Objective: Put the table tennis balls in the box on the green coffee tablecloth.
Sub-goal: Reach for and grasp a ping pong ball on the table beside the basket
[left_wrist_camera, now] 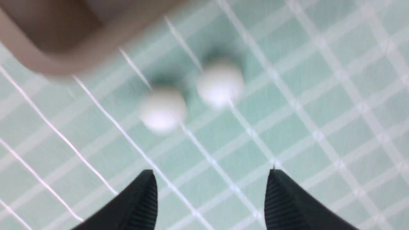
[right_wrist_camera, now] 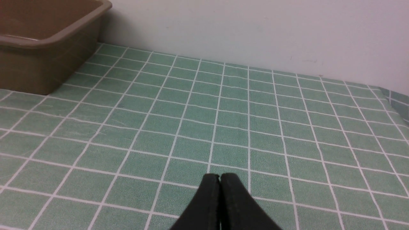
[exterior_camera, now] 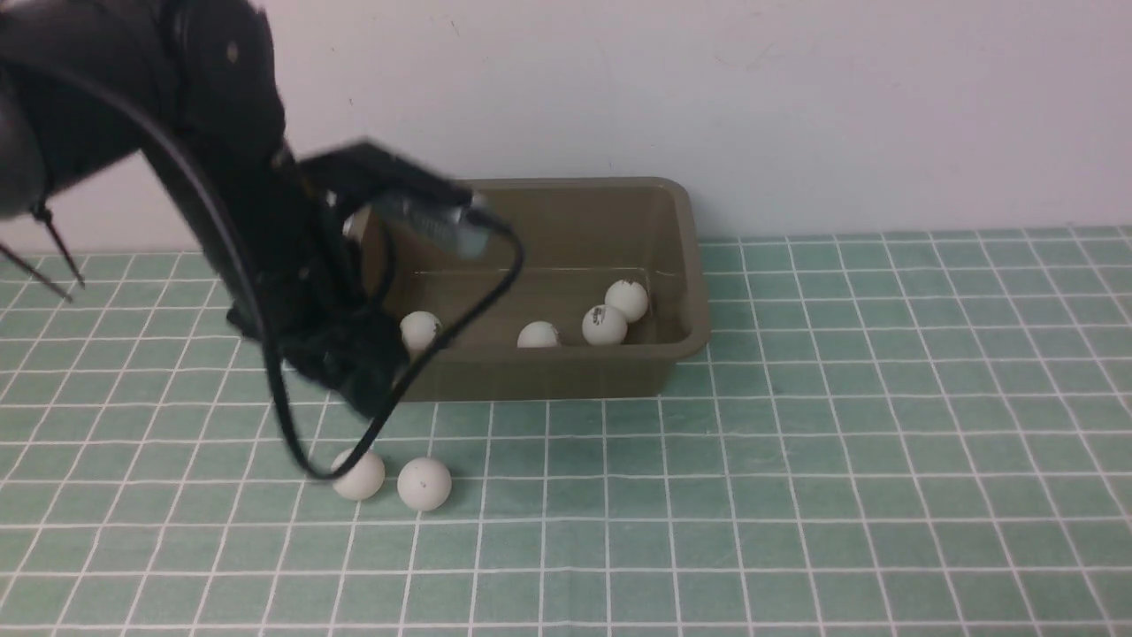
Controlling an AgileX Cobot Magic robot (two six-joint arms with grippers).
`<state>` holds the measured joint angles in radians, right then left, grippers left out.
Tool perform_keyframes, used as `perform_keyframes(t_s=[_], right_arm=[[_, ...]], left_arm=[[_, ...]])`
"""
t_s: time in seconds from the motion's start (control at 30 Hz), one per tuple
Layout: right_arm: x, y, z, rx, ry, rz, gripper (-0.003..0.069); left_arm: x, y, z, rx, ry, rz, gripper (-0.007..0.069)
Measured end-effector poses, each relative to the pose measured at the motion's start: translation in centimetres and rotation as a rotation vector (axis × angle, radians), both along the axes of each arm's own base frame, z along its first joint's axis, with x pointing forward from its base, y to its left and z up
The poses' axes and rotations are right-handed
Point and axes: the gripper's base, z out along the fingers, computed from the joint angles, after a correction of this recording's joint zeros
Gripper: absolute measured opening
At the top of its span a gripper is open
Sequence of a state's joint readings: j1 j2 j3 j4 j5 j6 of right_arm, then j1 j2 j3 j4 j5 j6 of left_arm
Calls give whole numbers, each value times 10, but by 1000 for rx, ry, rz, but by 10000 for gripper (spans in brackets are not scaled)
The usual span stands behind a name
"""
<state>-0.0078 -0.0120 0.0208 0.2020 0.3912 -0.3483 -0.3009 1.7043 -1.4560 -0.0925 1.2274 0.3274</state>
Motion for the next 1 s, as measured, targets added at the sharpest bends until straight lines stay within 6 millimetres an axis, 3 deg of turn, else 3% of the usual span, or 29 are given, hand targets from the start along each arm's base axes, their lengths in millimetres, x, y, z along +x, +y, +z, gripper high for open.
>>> perform_keyframes(t_s=[0.17,0.33,0.73,1.0], right_arm=[[0,1,0,0,0,17,-18],[0,1,0,0,0,21,-18],[0,1,0,0,0,21,-18],[0,1,0,0,0,21,-18]], left_arm=[[-18,6,-41,49,83,-172,405],[-17,10,-52,51,42,-215,405],[0,19,-50,-56,-48,191,405],[6,19,-65,-47,-8,244,405]])
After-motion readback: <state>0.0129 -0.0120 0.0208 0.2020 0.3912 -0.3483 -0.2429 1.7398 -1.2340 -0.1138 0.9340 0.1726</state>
